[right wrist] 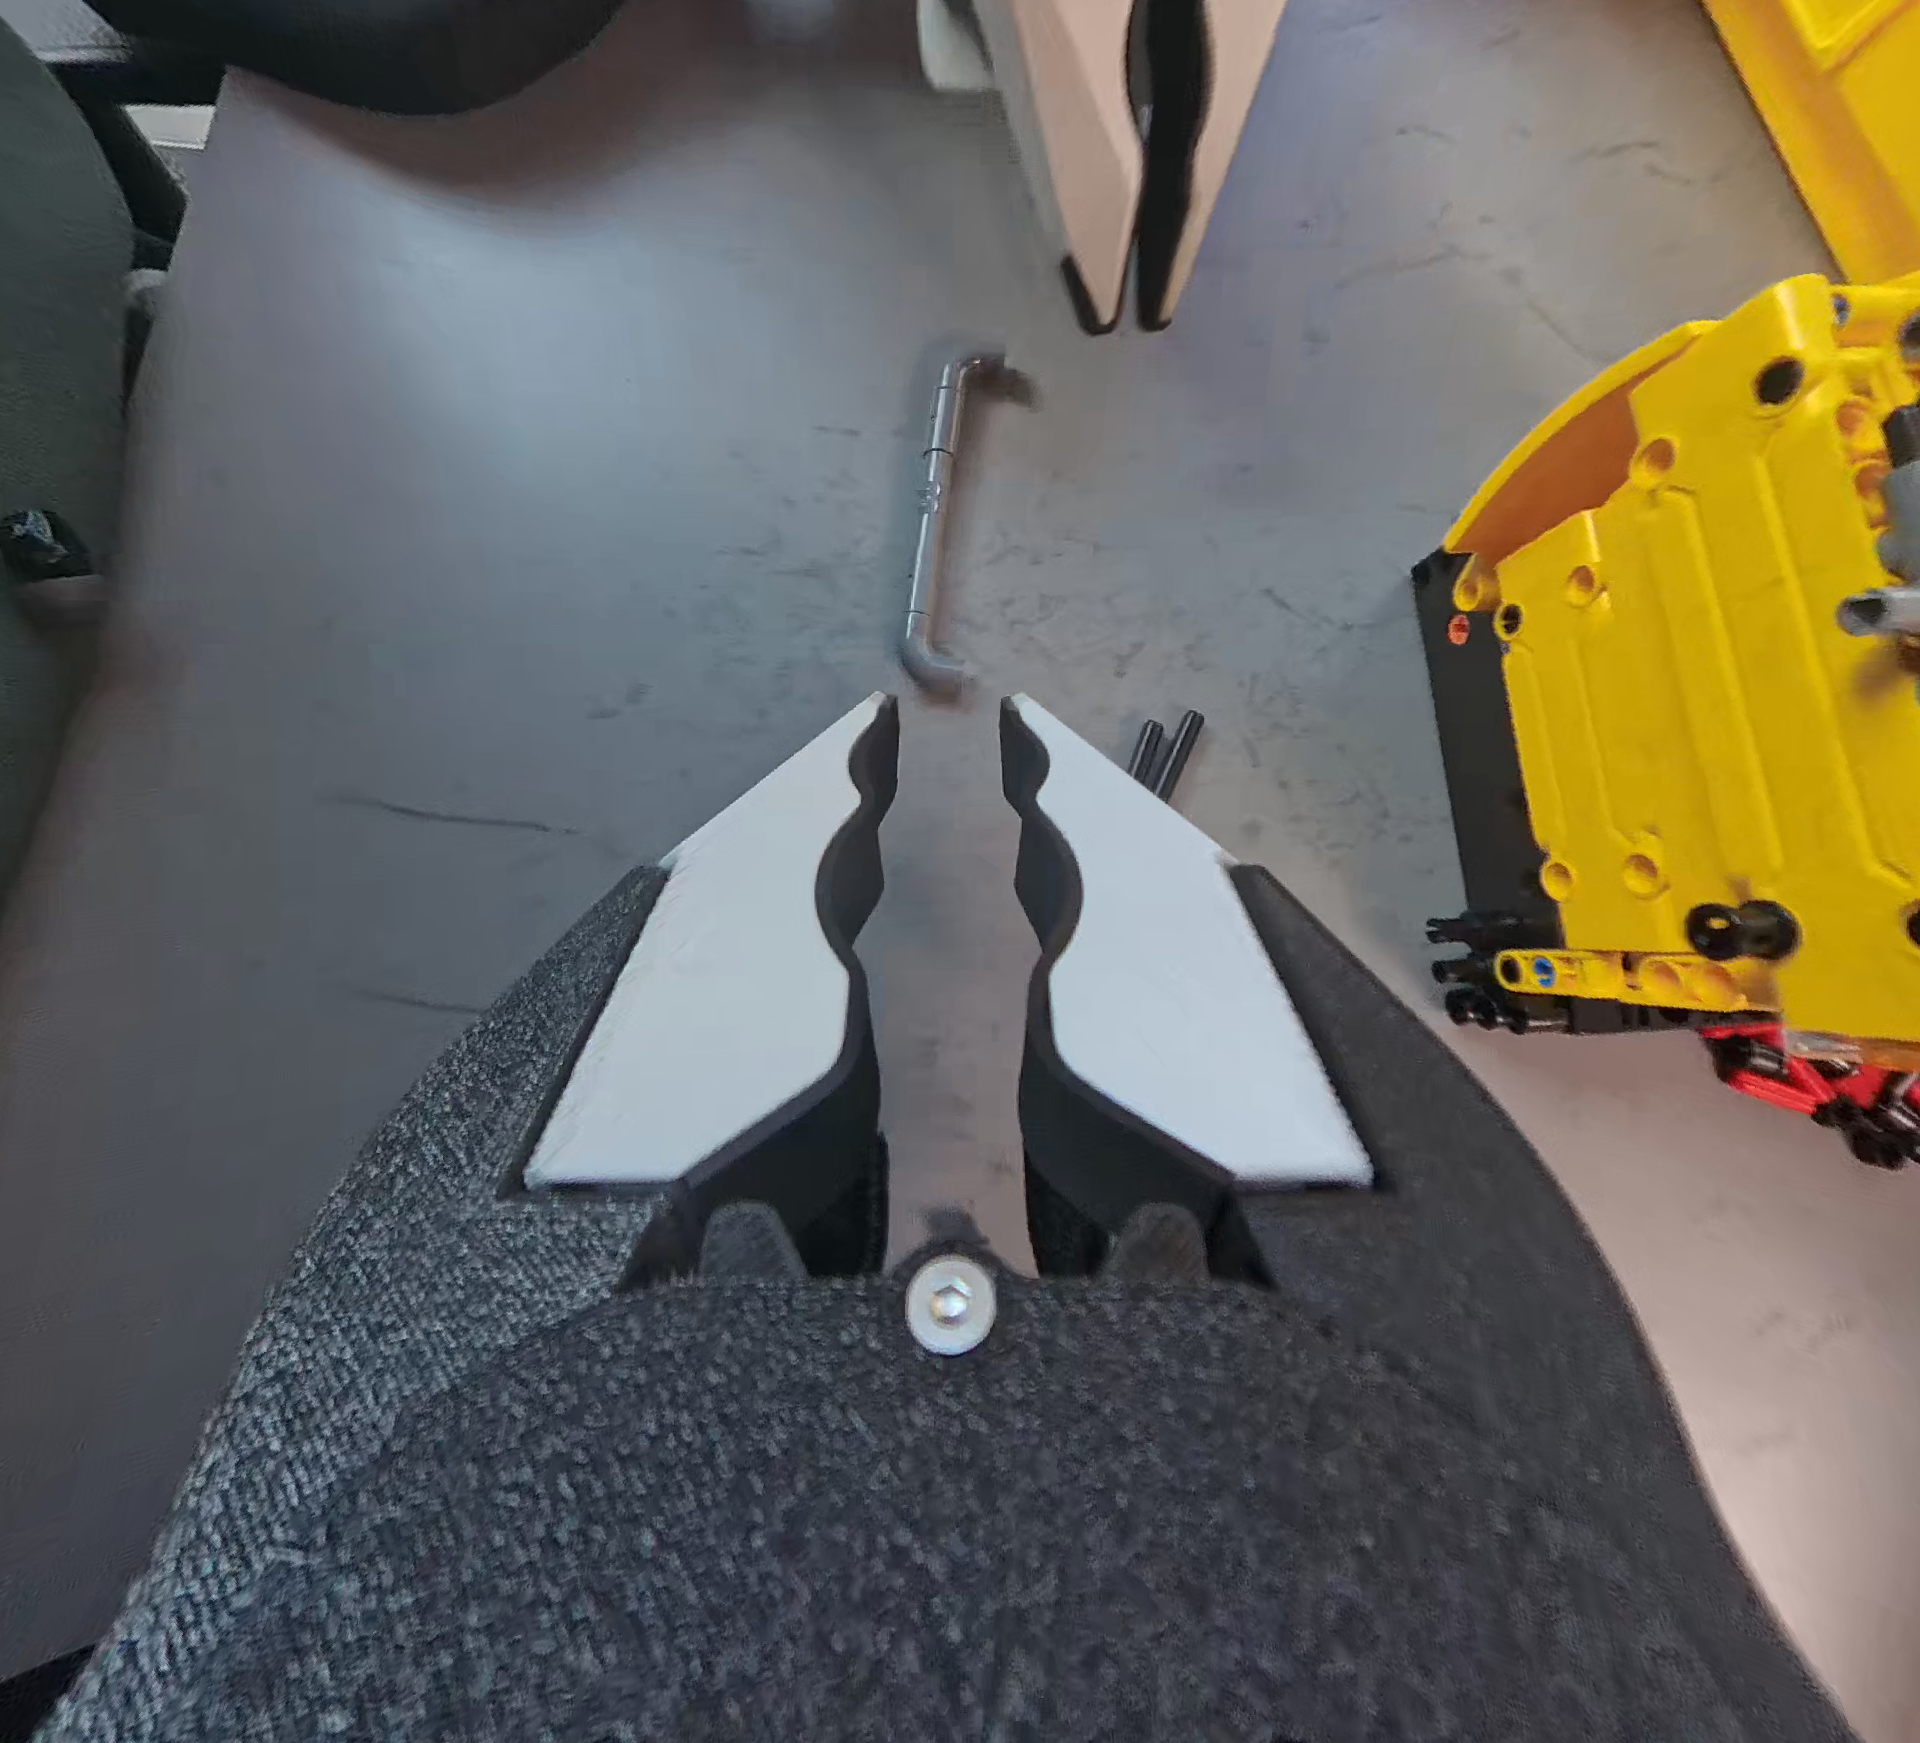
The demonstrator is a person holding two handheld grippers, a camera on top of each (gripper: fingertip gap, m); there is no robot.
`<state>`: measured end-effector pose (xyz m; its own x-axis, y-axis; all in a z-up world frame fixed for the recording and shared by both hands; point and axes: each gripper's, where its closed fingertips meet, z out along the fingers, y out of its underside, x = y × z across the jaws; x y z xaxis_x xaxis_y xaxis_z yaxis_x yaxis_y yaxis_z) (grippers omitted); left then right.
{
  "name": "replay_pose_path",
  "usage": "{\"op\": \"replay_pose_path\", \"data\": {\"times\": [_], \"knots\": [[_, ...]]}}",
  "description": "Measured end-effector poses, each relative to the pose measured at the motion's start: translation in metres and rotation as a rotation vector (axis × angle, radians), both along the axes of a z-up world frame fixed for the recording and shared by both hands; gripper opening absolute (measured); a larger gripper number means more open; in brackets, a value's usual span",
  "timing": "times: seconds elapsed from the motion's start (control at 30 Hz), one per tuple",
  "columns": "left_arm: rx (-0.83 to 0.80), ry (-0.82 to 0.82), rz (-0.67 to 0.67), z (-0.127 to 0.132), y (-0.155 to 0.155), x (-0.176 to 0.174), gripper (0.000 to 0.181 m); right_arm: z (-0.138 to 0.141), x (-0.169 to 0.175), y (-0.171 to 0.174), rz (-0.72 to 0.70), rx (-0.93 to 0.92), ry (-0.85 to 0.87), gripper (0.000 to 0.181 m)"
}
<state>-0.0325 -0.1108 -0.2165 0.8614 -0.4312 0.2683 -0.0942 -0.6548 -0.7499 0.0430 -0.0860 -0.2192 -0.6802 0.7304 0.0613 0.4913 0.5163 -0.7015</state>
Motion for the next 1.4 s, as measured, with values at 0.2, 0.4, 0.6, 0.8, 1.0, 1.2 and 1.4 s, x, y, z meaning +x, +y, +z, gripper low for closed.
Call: {"op": "replay_pose_path", "data": {"times": [0.2, 0.4, 0.6, 0.8, 1.0, 1.2, 1.4], "knots": [[0.196, 0.044, 0.132, 0.031, 0.017, -0.023, 0.012, -0.018, -0.011, -0.012, 0.002, 0.042, -0.069, 0.011], [0.298, 0.048, 0.179, 0.044, 0.025, -0.026, 0.013, 0.010, -0.043, -0.020, 0.006, 0.045, 0.084, 0.019], [0.338, 0.080, 0.131, 0.046, 0.026, -0.011, 0.016, 0.065, -0.008, 0.068, -0.250, 0.029, 0.210, 0.019], [0.348, 0.123, 0.067, 0.039, 0.028, 0.008, 0.017, 0.015, 0.076, 0.083, -0.200, 0.049, -0.027, 0.020], [0.331, 0.145, -0.028, 0.026, 0.026, 0.026, 0.017, -0.018, 0.075, 0.079, -0.196, 0.020, -0.087, 0.017], [0.162, 0.180, -0.334, -0.001, -0.015, 0.057, 0.035, -0.018, 0.066, 0.051, -0.107, -0.016, -0.071, 0.008], [0.074, 0.362, -0.329, -0.021, -0.026, 0.025, 0.002, -0.018, 0.066, 0.040, -0.063, 0.004, -0.074, 0.008]]}}
